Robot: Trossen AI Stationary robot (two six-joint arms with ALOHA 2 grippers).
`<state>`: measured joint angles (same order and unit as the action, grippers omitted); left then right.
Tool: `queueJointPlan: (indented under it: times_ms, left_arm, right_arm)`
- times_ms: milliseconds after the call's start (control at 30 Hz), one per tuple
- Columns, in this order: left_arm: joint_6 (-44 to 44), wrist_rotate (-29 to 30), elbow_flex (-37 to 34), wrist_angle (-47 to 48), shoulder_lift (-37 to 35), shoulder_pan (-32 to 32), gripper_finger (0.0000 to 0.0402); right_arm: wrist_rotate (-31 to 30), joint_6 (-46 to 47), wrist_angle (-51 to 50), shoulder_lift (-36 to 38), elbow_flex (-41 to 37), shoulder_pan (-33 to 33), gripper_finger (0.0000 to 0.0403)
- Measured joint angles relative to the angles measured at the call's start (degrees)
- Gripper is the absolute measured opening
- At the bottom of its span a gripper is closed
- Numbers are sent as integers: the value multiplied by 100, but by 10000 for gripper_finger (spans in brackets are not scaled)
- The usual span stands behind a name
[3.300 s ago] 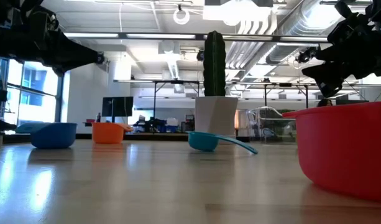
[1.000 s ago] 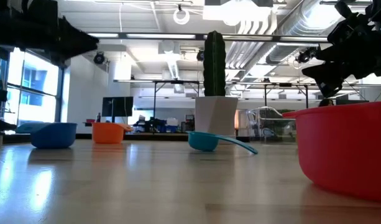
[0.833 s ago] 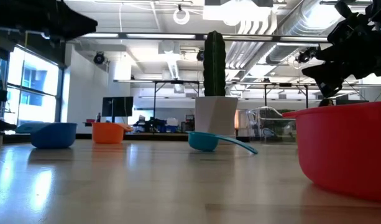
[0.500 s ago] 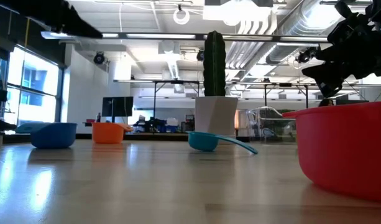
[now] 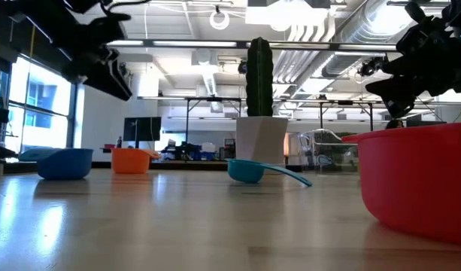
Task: Nest measuring cups in basket
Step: Move the orange measuring cup to the center of the table
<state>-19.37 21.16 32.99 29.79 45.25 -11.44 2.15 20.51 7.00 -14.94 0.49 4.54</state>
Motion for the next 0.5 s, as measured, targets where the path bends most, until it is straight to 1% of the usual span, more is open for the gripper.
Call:
queueJointPlan:
  times_ms: [133, 300, 500]
  left_arm:
    - [-221, -58, 0, 1, 279, -293, 129]
    - [-226, -598, 0, -1, 570, -613, 129]
    - [-543, -641, 0, -5, 1061, -899, 129]
  right_arm:
    - [1, 0, -1, 0, 0, 1, 188]
    - [0, 0, -2, 0, 0, 0, 188]
    - [0, 0, -37, 0, 0, 2, 188]
